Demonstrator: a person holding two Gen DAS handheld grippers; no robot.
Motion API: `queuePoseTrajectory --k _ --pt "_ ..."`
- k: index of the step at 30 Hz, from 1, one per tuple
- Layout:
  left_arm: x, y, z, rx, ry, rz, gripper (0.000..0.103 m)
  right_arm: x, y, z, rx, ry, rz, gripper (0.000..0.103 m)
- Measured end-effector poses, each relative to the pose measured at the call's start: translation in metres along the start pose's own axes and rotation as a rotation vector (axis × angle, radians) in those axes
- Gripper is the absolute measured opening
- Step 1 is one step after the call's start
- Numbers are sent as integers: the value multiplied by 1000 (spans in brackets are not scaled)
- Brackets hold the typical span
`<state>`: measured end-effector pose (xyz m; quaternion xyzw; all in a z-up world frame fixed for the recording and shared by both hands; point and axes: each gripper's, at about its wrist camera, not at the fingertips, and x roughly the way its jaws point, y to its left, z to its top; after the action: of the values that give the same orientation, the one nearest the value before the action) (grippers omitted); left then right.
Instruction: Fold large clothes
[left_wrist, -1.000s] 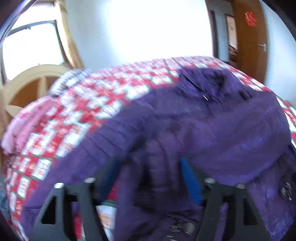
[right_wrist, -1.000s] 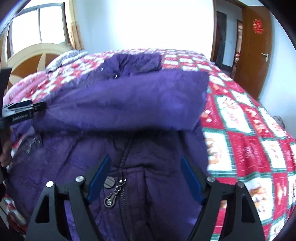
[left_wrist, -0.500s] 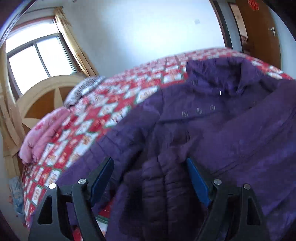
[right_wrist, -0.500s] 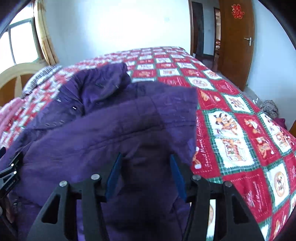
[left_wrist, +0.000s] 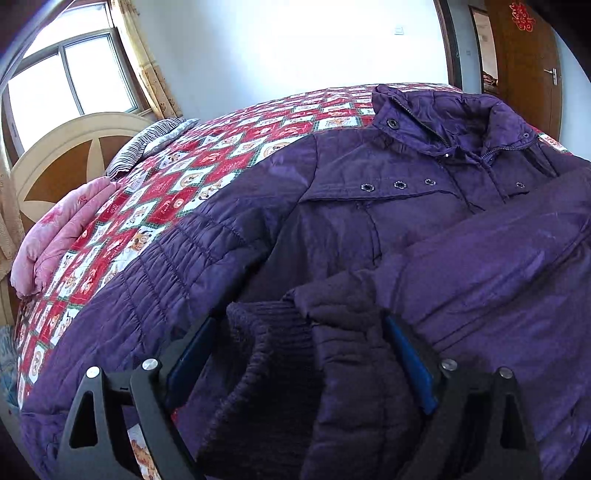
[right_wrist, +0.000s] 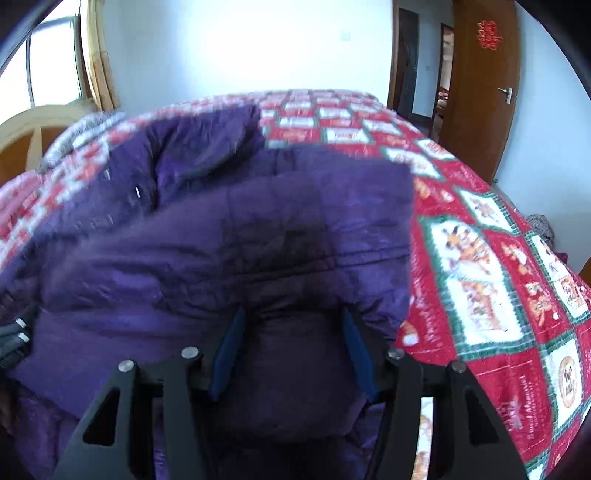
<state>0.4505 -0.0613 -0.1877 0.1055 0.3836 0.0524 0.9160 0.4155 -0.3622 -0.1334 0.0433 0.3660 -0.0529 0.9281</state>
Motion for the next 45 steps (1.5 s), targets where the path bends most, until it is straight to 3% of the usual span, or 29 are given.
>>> queuePoseTrajectory --k 2,4,9,13,18,20,22,25,27,30,33,36,39,45 --pt "0 1 0 -7 -1 0 92 -18 -7 11 41 -88 -6 58" --pt "-1 4 0 -24 -2 10 94 -21 -9 23 54 -107 -20 58" --pt "-2 8 -2 -50 -2 8 95 26 -2 32 3 43 -26 58" --pt "-3 10 -5 -59 5 -4 95 47 4 22 -39 82 -31 59" --pt "-2 5 -6 -43 8 7 95 44 14 26 -103 115 -72 58" --pt "-2 7 -6 -49 8 3 95 22 19 29 -92 104 -101 59" --pt "-2 8 -6 -56 9 -2 95 -5 30 29 -78 72 -47 59" --pt "-2 8 -6 -55 9 -2 95 -39 67 16 -132 58 72 64" --pt "-2 9 -6 -56 9 -2 96 -49 93 2 -187 59 104 66" --pt "-2 9 -6 -61 7 -8 96 -40 126 -22 -278 84 93 66" --pt "-3 17 -6 -92 10 -49 96 -13 135 -44 -280 164 66 66" --pt "-8 34 -5 -159 34 -126 96 -11 131 -50 -262 134 75 66" --pt "-33 52 -5 -182 -7 -189 96 -14 133 -55 -274 113 65 66" --pt "-89 86 -23 -122 -147 -135 96 -19 131 -60 -271 88 61 66"
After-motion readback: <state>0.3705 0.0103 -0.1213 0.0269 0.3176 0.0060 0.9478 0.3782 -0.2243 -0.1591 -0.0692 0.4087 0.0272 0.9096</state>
